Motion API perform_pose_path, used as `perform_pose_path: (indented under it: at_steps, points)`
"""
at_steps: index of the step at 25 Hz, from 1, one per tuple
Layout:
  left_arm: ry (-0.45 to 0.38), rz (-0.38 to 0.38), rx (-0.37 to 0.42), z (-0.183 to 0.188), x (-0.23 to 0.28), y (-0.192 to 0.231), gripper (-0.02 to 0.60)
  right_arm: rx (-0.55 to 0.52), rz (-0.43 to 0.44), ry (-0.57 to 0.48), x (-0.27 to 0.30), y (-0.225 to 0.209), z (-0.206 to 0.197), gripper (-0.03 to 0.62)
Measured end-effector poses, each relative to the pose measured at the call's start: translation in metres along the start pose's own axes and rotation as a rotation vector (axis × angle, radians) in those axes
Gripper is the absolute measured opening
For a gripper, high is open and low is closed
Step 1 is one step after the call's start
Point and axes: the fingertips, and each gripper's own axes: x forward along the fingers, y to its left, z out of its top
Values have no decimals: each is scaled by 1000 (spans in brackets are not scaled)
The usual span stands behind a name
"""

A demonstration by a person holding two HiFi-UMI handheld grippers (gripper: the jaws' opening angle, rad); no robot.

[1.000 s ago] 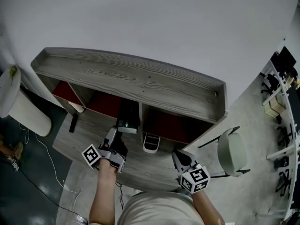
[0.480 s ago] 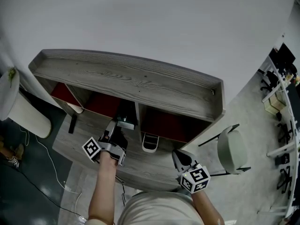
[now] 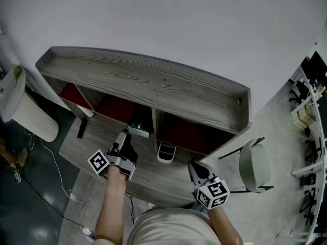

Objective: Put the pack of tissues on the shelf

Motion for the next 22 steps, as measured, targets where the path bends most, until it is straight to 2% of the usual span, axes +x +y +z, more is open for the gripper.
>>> perform_pose_path:
  at_steps: [2,3,5,6,8,10,13,18,22]
  points:
    - [-8,7,14,-1,-14,1,287,-4,30,9,6,5,0,31]
    - [-16,12,27,-1,-22,2,243,-8,48,14,9,8,-1,31]
    - [-40,21,60,-1,-39,1,99,-16,88,23,15,16,-2,31]
    - [-46,22,79,-3,-47,0,47,-21,109,27,19,20,-2,31]
    - [-30,28,145,-10,-61,-6,19,-31,151,33,24,30,-2,31]
    - [6,56,278,-21,-75,-14,15,-42,193,36,28,40,0,31]
    - [38,153,519,-29,-103,-18,15,-57,254,36,33,55,2,31]
    - [65,253,720,-49,-144,-26,15,-79,352,39,37,81,6,31]
    - [74,377,885,-62,-173,-28,15,-98,422,46,39,100,5,31]
